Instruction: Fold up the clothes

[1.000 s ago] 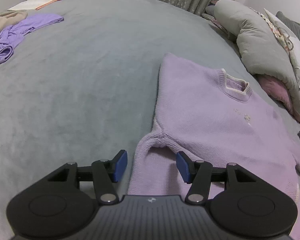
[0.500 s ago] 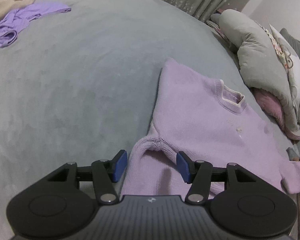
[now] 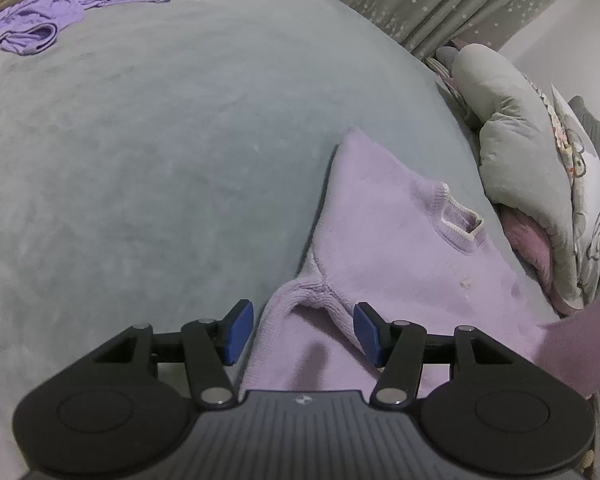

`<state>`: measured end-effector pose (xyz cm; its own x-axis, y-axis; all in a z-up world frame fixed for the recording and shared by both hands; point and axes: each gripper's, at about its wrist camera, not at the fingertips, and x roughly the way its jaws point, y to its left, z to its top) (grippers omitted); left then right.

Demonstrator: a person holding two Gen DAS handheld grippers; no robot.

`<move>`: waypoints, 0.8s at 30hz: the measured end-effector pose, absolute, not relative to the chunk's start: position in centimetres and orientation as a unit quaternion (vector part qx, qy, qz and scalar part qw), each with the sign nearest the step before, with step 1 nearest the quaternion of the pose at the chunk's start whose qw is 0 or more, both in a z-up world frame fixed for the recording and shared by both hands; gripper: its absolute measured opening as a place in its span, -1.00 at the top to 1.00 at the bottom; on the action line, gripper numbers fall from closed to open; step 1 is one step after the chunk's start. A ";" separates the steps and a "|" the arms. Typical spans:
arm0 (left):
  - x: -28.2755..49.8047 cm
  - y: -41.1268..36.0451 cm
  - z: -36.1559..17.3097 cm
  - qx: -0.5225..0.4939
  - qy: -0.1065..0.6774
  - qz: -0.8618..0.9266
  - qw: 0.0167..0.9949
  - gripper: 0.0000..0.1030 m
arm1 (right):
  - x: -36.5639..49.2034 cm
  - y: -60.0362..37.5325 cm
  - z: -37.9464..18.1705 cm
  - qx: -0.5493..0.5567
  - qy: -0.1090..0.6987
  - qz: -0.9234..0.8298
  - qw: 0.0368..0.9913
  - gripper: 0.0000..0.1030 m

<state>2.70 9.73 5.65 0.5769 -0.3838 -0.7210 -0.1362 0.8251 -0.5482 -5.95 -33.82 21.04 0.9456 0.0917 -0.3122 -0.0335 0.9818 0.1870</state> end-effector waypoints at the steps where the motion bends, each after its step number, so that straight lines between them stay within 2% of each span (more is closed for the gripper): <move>1: 2.7 9.8 5.6 -0.289 0.454 -0.073 0.839 -0.06 | -5.8 -32.0 20.5 0.076 0.170 0.051 0.981 0.82; 5: 2.7 10.0 5.6 -0.296 0.456 -0.074 0.836 -0.17 | -5.4 -25.3 18.5 0.029 0.198 0.122 0.972 0.82; 10: 2.6 10.5 5.7 -0.302 0.456 -0.073 0.834 -0.17 | -5.3 -18.4 15.5 -0.006 0.233 0.182 0.955 0.82; 24: 2.2 11.1 6.0 -0.294 0.461 -0.096 0.832 -0.22 | -7.7 -9.4 9.2 -0.071 0.299 0.238 0.921 0.81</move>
<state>2.16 11.08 6.00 0.5570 -0.4314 -0.7097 -0.1113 0.8081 -0.5785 -7.65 -9.42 9.20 0.7075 0.3959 -0.5854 -0.4814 0.8764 0.0110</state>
